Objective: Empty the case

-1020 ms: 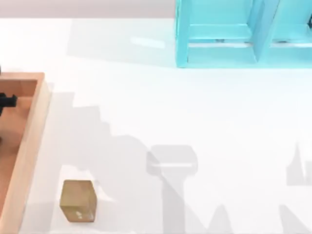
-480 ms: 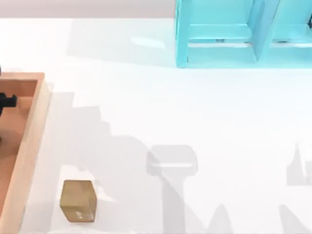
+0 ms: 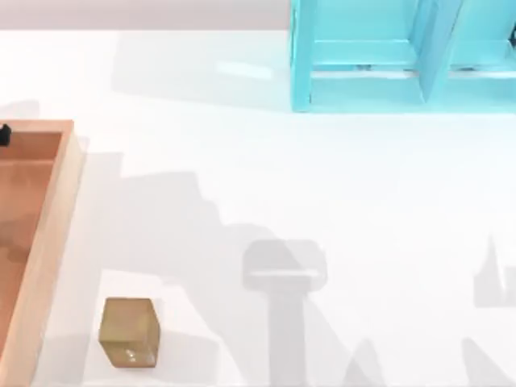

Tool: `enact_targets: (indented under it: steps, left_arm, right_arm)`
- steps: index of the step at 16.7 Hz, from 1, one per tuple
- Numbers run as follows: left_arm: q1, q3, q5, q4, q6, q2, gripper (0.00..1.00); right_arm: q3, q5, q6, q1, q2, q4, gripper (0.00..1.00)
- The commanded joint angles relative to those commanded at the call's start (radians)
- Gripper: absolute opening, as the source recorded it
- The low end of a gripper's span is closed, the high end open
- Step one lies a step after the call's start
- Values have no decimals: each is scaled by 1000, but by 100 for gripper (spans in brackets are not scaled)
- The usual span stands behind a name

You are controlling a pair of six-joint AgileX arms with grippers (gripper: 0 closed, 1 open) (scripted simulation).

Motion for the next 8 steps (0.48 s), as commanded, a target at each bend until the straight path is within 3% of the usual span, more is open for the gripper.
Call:
enact_targets:
  steps: [8]
  left_arm:
    - [-18,287,-2,-310,-11,-11,0]
  right_arm:
    - [0,0,0,0,0,0,100]
